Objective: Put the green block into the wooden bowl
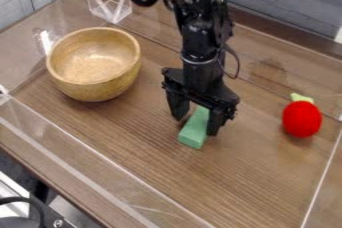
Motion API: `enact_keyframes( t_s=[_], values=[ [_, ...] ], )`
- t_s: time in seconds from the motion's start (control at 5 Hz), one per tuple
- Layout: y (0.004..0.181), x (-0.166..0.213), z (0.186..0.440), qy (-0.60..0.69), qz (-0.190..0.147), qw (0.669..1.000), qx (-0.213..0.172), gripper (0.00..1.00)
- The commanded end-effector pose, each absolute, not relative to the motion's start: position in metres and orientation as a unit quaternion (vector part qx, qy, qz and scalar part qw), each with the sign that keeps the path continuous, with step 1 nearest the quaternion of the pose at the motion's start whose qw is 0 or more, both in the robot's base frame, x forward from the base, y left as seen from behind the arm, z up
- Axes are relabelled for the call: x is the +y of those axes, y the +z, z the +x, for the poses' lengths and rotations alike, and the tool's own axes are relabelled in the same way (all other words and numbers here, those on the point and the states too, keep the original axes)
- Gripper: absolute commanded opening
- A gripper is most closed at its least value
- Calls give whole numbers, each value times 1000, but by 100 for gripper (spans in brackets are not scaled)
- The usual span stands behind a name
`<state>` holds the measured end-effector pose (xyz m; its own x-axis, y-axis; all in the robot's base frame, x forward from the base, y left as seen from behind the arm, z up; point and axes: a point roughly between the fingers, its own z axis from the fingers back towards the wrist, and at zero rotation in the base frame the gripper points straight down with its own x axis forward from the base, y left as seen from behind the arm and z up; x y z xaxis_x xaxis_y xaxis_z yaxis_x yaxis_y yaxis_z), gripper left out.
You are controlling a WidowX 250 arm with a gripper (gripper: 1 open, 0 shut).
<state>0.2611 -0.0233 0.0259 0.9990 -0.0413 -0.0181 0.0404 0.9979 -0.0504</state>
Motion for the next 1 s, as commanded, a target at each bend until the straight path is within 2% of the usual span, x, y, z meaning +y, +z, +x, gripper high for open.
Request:
enact_keyframes(
  t_s=[0.0,0.8],
  values=[
    [32,-26,266,-24,-34,999,-2,0],
    [40,-30,266,-17,-69,997,18,0]
  ],
)
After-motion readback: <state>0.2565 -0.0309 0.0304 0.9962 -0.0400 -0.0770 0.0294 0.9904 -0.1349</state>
